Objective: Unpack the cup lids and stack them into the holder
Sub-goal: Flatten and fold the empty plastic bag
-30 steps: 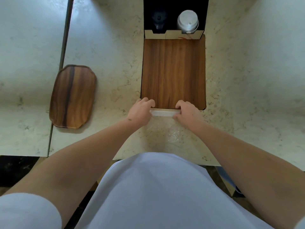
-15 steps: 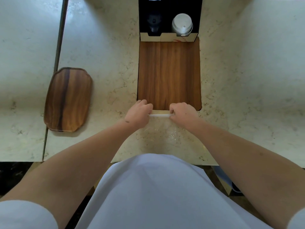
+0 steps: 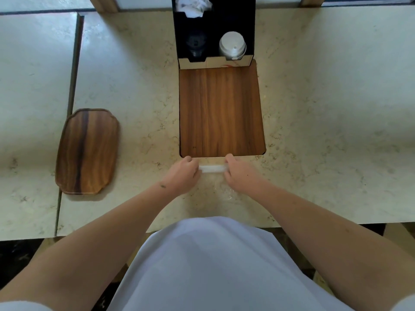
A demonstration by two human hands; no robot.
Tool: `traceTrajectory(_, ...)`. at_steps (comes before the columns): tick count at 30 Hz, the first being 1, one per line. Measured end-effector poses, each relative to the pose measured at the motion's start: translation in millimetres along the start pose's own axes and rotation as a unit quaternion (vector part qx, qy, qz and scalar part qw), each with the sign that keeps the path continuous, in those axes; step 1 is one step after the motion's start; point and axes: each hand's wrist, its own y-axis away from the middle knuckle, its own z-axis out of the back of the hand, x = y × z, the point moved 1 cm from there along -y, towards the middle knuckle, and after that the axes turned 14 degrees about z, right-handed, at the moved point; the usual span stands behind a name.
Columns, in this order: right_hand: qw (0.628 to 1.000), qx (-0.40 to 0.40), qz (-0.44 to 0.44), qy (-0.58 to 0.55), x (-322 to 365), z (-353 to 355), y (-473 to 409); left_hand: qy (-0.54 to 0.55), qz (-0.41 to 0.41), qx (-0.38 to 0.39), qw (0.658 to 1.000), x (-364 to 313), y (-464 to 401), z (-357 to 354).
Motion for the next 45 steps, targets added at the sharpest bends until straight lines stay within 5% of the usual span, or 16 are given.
traceTrajectory(18,0.997,0.037,-0.017,0.059,8.3,7.1,-10.7,-0.053,0.025,0.010,0.998,-11.7,0.2,-1.8)
traceTrajectory(34,1.000,0.001,0.007,-0.022,-4.9,-5.2,13.1,0.001,0.051,0.021,0.998,2.6,10.9,-12.4)
traceTrajectory(45,0.998,0.008,0.057,0.019,-0.6,-1.3,11.6,-0.063,-0.054,-0.031,0.996,4.8,13.3,-13.7)
